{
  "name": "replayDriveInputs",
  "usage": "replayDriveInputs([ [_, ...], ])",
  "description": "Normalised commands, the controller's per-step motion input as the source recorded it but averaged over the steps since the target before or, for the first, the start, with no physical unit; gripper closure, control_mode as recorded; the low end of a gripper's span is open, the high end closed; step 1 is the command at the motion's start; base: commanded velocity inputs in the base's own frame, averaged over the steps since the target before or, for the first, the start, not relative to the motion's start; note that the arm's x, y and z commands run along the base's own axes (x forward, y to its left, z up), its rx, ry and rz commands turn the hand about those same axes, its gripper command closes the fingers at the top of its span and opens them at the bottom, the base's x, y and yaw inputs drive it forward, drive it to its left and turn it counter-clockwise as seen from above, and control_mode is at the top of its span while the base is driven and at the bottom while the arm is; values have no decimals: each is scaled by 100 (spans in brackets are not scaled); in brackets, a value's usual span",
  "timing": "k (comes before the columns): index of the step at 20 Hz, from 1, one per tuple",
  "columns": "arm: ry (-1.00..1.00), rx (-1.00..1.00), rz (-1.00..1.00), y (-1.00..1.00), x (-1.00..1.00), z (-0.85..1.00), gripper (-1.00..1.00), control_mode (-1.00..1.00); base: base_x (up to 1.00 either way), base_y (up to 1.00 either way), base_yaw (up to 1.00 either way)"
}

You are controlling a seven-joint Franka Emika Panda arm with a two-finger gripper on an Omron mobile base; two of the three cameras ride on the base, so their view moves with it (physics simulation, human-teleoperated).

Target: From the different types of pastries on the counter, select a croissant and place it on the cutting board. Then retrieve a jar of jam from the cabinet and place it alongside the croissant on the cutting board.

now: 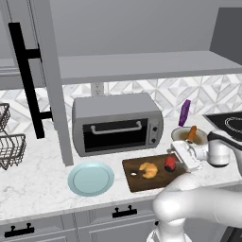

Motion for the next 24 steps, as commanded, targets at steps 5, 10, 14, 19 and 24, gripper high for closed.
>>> replayDriveInputs([
  [5,0,0,-3,3,-31,62,-100,-100,0,0,0],
  [10,0,-1,-7,10,-38,72,-100,-100,0,0,0],
  [14,0,-4,-6,24,-28,73,-100,-100,0,0,0],
  [19,0,-5,-2,33,-20,73,-100,-100,0,0,0],
  [24,0,-7,-1,43,-6,64,-100,-100,0,0,0],
])
